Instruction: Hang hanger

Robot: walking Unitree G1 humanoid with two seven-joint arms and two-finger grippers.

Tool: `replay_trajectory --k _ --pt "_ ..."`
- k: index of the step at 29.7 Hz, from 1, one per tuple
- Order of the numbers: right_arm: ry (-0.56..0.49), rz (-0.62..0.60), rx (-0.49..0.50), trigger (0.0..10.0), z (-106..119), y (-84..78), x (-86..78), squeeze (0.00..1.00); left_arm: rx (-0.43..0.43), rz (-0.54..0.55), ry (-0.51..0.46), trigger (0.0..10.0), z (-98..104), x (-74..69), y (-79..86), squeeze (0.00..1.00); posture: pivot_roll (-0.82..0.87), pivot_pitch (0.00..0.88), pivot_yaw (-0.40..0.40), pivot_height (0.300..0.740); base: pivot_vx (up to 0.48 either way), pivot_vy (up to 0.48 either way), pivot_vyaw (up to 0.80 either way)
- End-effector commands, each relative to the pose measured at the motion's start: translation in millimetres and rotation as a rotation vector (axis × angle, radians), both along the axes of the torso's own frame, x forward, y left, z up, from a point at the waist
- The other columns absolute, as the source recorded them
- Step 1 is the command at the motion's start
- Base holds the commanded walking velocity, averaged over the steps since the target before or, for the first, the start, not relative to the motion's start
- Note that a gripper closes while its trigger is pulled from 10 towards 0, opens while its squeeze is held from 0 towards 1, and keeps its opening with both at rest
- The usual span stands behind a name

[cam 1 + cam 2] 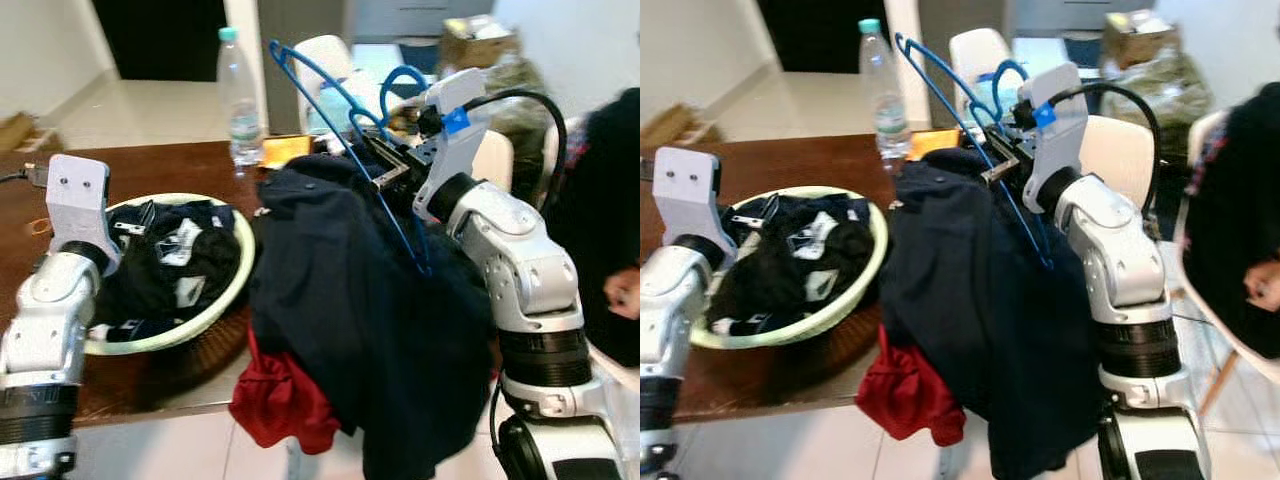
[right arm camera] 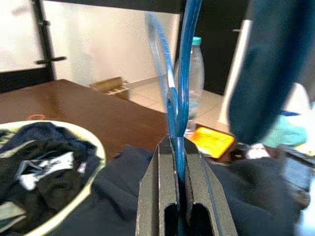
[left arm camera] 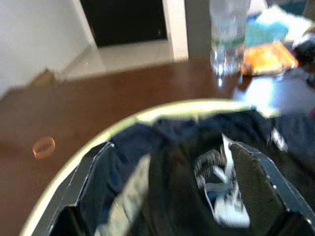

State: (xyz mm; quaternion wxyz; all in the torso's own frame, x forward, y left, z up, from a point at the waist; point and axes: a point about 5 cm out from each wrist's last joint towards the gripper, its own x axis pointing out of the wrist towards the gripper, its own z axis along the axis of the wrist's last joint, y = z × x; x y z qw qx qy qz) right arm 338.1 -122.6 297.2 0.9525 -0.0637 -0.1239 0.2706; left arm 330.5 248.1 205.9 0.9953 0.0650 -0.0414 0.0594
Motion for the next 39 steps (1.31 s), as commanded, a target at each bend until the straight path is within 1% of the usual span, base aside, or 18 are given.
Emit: replay_trajectory --k 1,4,6,9,11,13,14,16,18,19,25,32,33,34,36,37,38,39 --pt "0.013 0.016 0.006 10.0 -5 7.9 -4.3 0.00 0.023 -0.005 0.053 10.0 -14 3.3 -4.8 0.00 0.16 0.108 0.014 0.740 0.000 0.000 0.79" --pt "0.024 0.020 0.005 10.0 -9 12.0 -5.3 0.00 0.053 -0.018 0.058 10.0 -15 7.7 -7.5 0.00 0.16 0.107 0.014 0.740 0.000 0.000 0.26" --pt "0.041 0.031 0.018 10.0 -16 21.2 -7.9 0.00 0.083 -0.068 0.051 10.0 -13 17.0 -15.4 0.00 0.15 0.100 0.016 0.740 0.000 0.000 0.00" --pt "0.048 0.040 0.030 10.0 -19 27.1 -10.0 0.00 0.100 -0.088 0.043 10.0 -10 23.8 -20.6 0.00 0.15 0.100 0.017 0.740 0.000 0.000 0.00" --pt "0.051 0.043 0.033 10.0 -20 29.3 -10.9 0.00 0.106 -0.083 0.043 10.0 -8 28.3 -21.1 0.00 0.14 0.101 0.024 0.740 0.000 0.000 0.00" --pt "0.051 0.043 0.033 10.0 -20 29.3 -10.9 0.00 0.106 -0.083 0.043 10.0 -8 28.3 -21.1 0.00 0.14 0.101 0.024 0.740 0.000 0.000 0.00" --pt "0.054 0.044 0.032 10.0 -21 31.7 -12.3 0.00 0.111 -0.066 0.068 10.0 -8 37.8 -19.6 0.00 0.13 0.100 0.027 0.740 0.000 0.000 0.00" --pt "0.055 0.043 0.033 10.0 -22 32.2 -12.7 0.00 0.111 -0.060 0.078 10.0 -9 40.5 -19.0 0.00 0.13 0.100 0.027 0.740 0.000 0.000 0.00" --pt "0.056 0.034 0.025 10.0 -22 31.6 -13.3 0.00 0.110 -0.072 0.123 10.0 -14 45.0 -20.4 0.00 0.12 0.101 0.029 0.740 0.000 0.000 0.00" --pt "0.056 0.034 0.025 10.0 -22 31.6 -13.3 0.00 0.110 -0.072 0.123 10.0 -14 45.0 -20.4 0.00 0.12 0.101 0.029 0.740 0.000 0.000 0.00" --pt "0.056 0.005 0.016 10.0 -22 26.8 -13.8 0.00 0.111 -0.102 0.236 10.0 -31 49.3 -23.1 0.00 0.11 0.104 0.031 0.740 0.000 0.000 0.00" --pt "0.055 -0.003 0.013 10.0 -22 26.0 -14.1 0.00 0.119 -0.113 0.271 10.0 -36 51.6 -24.9 0.00 0.11 0.106 0.031 0.740 0.000 0.000 0.00" --pt "0.055 -0.005 0.012 10.0 -22 25.7 -14.1 0.00 0.121 -0.114 0.281 9.5 -37 51.8 -25.3 0.00 0.11 0.106 0.031 0.740 0.000 0.000 0.00" --pt "0.055 -0.007 0.011 10.0 -22 25.4 -14.0 0.00 0.123 -0.114 0.292 8.4 -38 51.9 -25.4 0.00 0.11 0.106 0.031 0.740 0.000 0.000 0.00" --pt "0.055 -0.008 0.010 10.0 -22 25.3 -13.9 0.00 0.125 -0.113 0.299 8.4 -39 51.8 -25.4 0.00 0.11 0.106 0.031 0.740 0.000 0.000 0.00" --pt "0.055 -0.010 0.009 10.0 -22 25.1 -13.8 0.00 0.130 -0.110 0.314 4.6 -40 51.4 -25.2 0.00 0.11 0.108 0.030 0.740 0.000 0.000 0.00" --pt "0.055 -0.010 0.009 10.0 -22 25.1 -13.8 0.00 0.130 -0.110 0.314 4.6 -40 51.4 -25.2 0.00 0.11 0.108 0.030 0.740 0.000 0.000 0.00" --pt "0.055 -0.011 0.009 10.0 -22 25.1 -13.8 0.00 0.127 -0.112 0.327 1.8 -42 50.5 -26.1 0.00 0.11 0.109 0.030 0.740 0.000 0.000 0.00"
